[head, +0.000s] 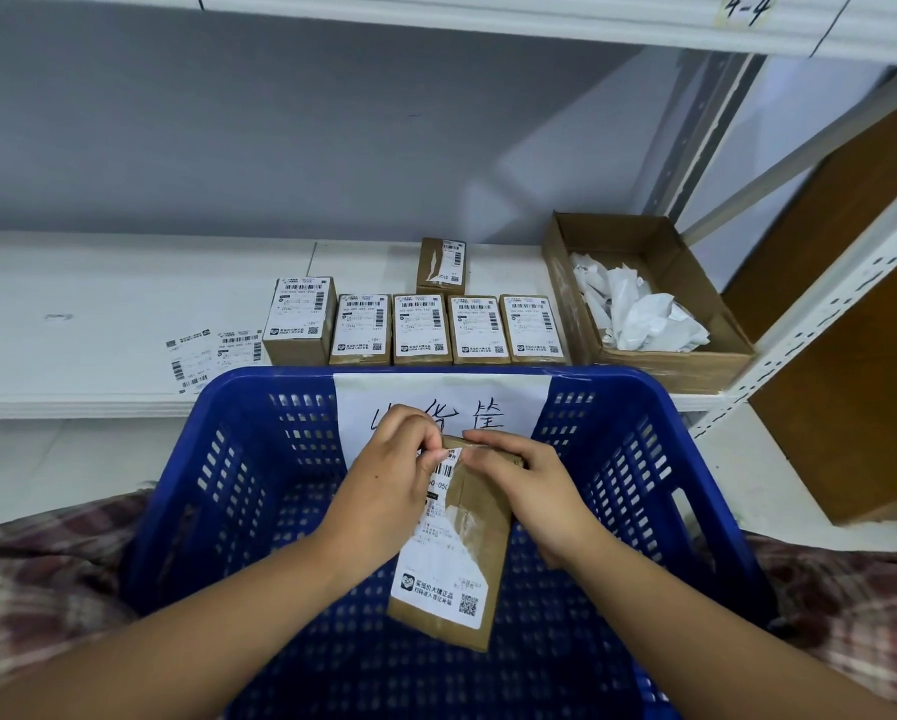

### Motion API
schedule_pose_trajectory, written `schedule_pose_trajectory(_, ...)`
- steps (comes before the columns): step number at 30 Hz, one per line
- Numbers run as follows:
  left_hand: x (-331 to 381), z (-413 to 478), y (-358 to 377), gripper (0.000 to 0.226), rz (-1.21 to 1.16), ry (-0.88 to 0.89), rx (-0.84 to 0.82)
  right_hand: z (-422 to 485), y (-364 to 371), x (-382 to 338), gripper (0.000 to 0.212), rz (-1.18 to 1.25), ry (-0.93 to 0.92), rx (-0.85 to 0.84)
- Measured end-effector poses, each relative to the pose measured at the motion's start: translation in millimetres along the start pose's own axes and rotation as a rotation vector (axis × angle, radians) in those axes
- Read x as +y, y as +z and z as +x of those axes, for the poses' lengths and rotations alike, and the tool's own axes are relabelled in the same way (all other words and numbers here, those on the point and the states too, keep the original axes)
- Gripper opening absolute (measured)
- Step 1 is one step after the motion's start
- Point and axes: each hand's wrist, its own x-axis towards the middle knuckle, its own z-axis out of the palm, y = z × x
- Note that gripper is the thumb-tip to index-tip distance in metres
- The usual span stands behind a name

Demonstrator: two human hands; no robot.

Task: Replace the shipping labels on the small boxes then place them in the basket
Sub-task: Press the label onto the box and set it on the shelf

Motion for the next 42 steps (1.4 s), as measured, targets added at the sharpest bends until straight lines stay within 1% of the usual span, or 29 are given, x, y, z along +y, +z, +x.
schedule_pose_trajectory(4,1,-1,0,0.010,0.001,0.018,0.004,1,-1,1,0.018,0.021,0.012,-0.005)
schedule_pose_trajectory(6,1,-1,0,0.010,-0.005,0.021,0.008,2,-1,1,0.020,0.049,0.027,-0.012)
schedule_pose_trajectory(9,1,-1,0,0.010,-0.024,0.019,0.005,4,-2,2,0.037,0.095,0.050,-0.042)
schedule_pose_trajectory(10,1,-1,0,0.010,-0.035,0.015,0.008,4,-2,2,0.038,0.105,0.055,-0.052)
schedule_pose_trajectory(13,3,-1,-1,0.017,-0.079,-0.017,0.000,5,-4,0,0.022,0.116,0.064,-0.067)
schedule_pose_trajectory(16,5,0,-3,0.029,-0.106,-0.028,-0.011,4,-5,-2,0.021,0.121,0.094,-0.073)
schedule_pose_trajectory(19,4,-1,-1,0.028,-0.108,-0.018,-0.002,2,-4,-6,0.024,0.137,0.122,-0.078)
schedule_pose_trajectory(21,2,-2,0,0.017,-0.038,0.023,0.027,2,-5,-7,0.023,0.143,0.139,-0.071)
schedule_pose_trajectory(22,1,-2,0,0.014,0.037,0.058,0.052,3,-5,-7,0.023,0.136,0.144,-0.064)
schedule_pose_trajectory(24,-2,2,-2,0.014,0.178,0.142,0.090,4,-6,-7,0.025,0.113,0.137,-0.052)
schedule_pose_trajectory(25,-3,4,-3,0.014,0.212,0.186,0.099,4,-6,-7,0.026,0.109,0.133,-0.047)
schedule_pose_trajectory(27,-4,5,-5,0.019,0.232,0.239,0.105,5,-6,-8,0.027,0.121,0.124,-0.032)
schedule_pose_trajectory(31,-3,2,-2,0.024,0.249,0.254,0.076,4,-7,-10,0.024,0.143,0.124,-0.006)
schedule_pose_trajectory(35,-2,4,-4,0.023,0.266,0.325,0.050,7,-10,-12,0.026,0.168,0.129,0.011)
schedule_pose_trajectory(38,-4,5,-3,0.018,0.283,0.365,0.047,9,-11,-12,0.027,0.165,0.122,0.035)
schedule_pose_trajectory(42,-7,4,-1,0.002,0.299,0.415,0.048,10,-12,-10,0.027,0.191,0.130,0.064)
